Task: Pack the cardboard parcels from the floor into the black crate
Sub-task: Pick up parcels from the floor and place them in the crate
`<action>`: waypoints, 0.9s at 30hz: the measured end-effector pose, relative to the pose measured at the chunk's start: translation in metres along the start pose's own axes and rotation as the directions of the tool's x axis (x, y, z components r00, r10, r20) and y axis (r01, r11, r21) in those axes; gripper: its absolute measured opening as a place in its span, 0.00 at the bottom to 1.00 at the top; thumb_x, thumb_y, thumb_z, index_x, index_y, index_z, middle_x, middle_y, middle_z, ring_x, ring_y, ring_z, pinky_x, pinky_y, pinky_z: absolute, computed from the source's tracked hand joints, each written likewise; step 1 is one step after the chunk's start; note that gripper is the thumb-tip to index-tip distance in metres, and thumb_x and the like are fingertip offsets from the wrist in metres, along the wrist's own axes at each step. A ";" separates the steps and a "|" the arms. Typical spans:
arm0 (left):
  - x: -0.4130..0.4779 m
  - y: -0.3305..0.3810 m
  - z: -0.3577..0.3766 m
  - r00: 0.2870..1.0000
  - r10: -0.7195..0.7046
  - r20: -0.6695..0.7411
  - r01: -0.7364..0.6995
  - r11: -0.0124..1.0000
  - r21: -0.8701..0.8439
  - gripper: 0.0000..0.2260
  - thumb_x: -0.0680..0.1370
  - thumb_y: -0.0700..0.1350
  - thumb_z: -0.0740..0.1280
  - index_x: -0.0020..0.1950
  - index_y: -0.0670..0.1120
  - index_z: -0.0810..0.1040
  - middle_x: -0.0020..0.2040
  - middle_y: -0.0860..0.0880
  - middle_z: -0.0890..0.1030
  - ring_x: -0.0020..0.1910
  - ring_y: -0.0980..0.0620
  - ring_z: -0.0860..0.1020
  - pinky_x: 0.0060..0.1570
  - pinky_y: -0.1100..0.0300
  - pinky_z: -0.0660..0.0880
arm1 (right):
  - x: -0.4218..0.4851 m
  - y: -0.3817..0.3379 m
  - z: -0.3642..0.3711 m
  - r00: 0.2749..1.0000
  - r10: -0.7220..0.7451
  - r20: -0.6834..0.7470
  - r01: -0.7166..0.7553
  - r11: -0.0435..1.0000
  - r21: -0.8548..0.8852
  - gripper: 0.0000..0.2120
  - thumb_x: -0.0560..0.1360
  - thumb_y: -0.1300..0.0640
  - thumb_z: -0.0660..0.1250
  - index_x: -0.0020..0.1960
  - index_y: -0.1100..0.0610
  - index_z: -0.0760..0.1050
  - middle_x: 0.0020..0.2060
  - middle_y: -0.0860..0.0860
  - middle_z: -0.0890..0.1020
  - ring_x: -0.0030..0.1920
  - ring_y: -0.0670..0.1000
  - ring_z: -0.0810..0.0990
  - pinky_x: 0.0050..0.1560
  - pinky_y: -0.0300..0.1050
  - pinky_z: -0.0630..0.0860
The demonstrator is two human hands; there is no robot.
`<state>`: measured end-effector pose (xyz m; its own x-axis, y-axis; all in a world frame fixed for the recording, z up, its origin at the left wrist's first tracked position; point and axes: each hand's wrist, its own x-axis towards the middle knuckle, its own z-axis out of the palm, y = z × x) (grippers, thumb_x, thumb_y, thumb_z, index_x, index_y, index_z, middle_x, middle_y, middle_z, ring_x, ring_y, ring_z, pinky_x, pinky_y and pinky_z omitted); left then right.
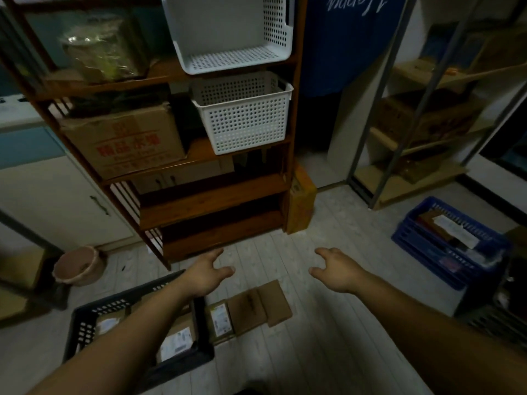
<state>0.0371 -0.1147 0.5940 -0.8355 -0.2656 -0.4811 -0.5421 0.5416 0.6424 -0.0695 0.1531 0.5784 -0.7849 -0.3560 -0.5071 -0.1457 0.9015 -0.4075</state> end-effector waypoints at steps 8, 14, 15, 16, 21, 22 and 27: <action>0.086 0.030 0.010 0.992 -0.054 0.110 0.050 0.998 0.038 0.32 0.78 0.52 0.64 0.77 0.47 0.53 0.77 0.46 0.55 0.74 0.45 0.60 0.69 0.55 0.61 | 0.062 0.026 -0.024 0.998 0.062 0.029 -0.062 0.998 0.002 0.33 0.78 0.43 0.61 0.77 0.54 0.54 0.75 0.55 0.60 0.73 0.56 0.63 0.70 0.50 0.63; 0.115 0.036 0.035 0.982 -0.184 0.043 0.186 0.981 -0.052 0.31 0.79 0.51 0.64 0.77 0.46 0.53 0.76 0.44 0.59 0.51 0.56 0.75 0.49 0.68 0.70 | 0.129 0.054 -0.044 0.983 -0.009 0.182 0.016 0.999 -0.036 0.33 0.79 0.44 0.61 0.77 0.53 0.52 0.76 0.55 0.58 0.72 0.56 0.64 0.69 0.47 0.65; 0.120 0.034 0.042 0.976 -0.216 0.022 0.218 0.972 -0.089 0.32 0.78 0.50 0.64 0.77 0.46 0.53 0.75 0.43 0.61 0.46 0.58 0.74 0.46 0.67 0.72 | 0.142 0.059 -0.046 0.976 -0.029 0.214 0.042 0.998 -0.055 0.33 0.79 0.44 0.60 0.78 0.53 0.51 0.76 0.55 0.58 0.72 0.55 0.64 0.70 0.47 0.65; 0.124 0.034 0.051 0.966 -0.258 0.005 0.257 0.956 -0.140 0.32 0.78 0.50 0.64 0.77 0.46 0.53 0.73 0.42 0.64 0.46 0.56 0.75 0.47 0.64 0.74 | 0.156 0.066 -0.048 0.968 -0.044 0.247 0.063 0.995 -0.072 0.33 0.79 0.43 0.60 0.78 0.53 0.51 0.76 0.55 0.57 0.73 0.55 0.63 0.71 0.47 0.64; 0.143 0.036 0.107 0.909 -0.417 0.001 0.406 0.884 -0.231 0.29 0.79 0.46 0.64 0.77 0.45 0.55 0.63 0.42 0.75 0.50 0.50 0.77 0.46 0.63 0.72 | 0.206 0.100 -0.040 0.929 -0.074 0.362 0.125 0.985 -0.119 0.33 0.79 0.43 0.60 0.77 0.53 0.52 0.76 0.55 0.58 0.72 0.56 0.64 0.69 0.48 0.66; 0.150 0.034 0.118 0.901 -0.434 0.008 0.425 0.877 -0.225 0.28 0.79 0.46 0.64 0.76 0.44 0.56 0.64 0.41 0.74 0.54 0.48 0.77 0.49 0.62 0.72 | 0.216 0.107 -0.034 0.925 -0.074 0.372 0.124 0.986 -0.113 0.33 0.79 0.43 0.60 0.77 0.53 0.52 0.76 0.55 0.58 0.72 0.57 0.64 0.68 0.49 0.67; 0.204 -0.005 0.190 0.900 -0.421 0.114 0.435 0.885 -0.165 0.09 0.80 0.39 0.61 0.50 0.55 0.71 0.38 0.58 0.67 0.35 0.63 0.67 0.31 0.78 0.68 | 0.272 0.145 0.035 0.912 -0.068 0.405 0.094 0.995 -0.045 0.32 0.78 0.45 0.61 0.77 0.53 0.54 0.75 0.55 0.60 0.72 0.57 0.65 0.66 0.48 0.67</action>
<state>-0.1135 -0.0206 0.3792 -0.5131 -0.3764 -0.7714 -0.8583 0.2324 0.4575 -0.2833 0.1779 0.3545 -0.4619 -0.4857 -0.7421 -0.2460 0.8740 -0.4190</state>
